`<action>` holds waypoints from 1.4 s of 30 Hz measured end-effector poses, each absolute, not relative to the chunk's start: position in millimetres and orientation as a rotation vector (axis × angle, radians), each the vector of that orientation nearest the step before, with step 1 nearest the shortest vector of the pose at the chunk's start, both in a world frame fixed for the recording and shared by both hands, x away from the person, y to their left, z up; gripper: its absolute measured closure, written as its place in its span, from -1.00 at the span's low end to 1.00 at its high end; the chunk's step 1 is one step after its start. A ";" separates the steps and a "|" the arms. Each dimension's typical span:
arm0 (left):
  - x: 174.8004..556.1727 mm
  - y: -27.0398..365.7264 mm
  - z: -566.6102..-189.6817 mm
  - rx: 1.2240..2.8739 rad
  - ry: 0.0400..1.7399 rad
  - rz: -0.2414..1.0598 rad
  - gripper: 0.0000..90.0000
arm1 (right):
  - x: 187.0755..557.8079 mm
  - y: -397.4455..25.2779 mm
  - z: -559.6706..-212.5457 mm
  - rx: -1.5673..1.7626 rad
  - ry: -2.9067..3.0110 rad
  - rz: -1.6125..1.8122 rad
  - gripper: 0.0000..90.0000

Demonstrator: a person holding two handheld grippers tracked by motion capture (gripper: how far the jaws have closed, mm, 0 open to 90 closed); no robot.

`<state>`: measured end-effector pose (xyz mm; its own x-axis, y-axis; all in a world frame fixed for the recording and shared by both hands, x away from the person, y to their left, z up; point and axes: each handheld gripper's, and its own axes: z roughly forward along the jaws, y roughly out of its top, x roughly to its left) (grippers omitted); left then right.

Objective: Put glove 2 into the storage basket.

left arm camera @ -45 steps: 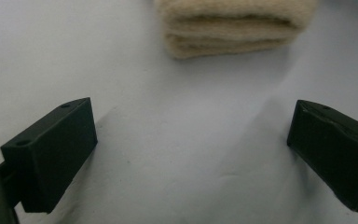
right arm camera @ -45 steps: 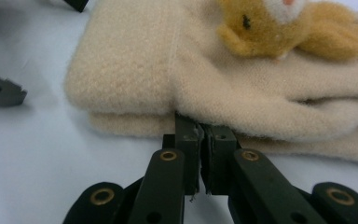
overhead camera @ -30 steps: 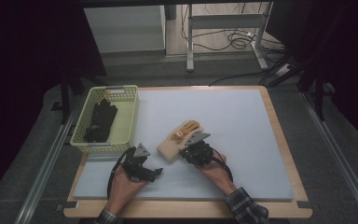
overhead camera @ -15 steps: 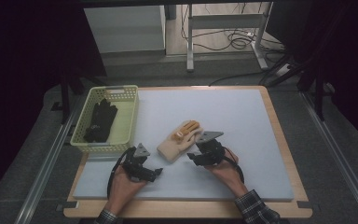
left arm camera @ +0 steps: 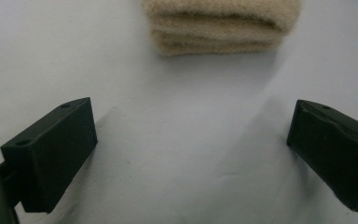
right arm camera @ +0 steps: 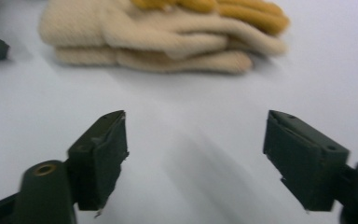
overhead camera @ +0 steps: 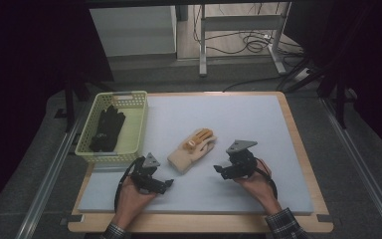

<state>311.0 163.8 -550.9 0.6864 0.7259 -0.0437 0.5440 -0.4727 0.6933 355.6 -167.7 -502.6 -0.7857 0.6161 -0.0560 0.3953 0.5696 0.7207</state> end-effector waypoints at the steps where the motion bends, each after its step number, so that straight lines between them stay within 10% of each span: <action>1: 311.0 163.8 -550.9 2.196 0.969 0.334 -0.97 | 354.2 -176.7 -504.4 0.861 2.491 1.036 -0.60; 42: 336.1 137.8 -520.8 2.226 0.930 0.281 -1.00 | 350.0 -221.4 -534.2 1.004 2.416 0.967 -0.88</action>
<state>336.1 137.8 -520.8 0.7188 0.6922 -0.0642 0.5409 -0.4989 0.6771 350.0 -221.4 -534.2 -0.6875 0.7239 -0.0567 0.4849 0.5159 0.7062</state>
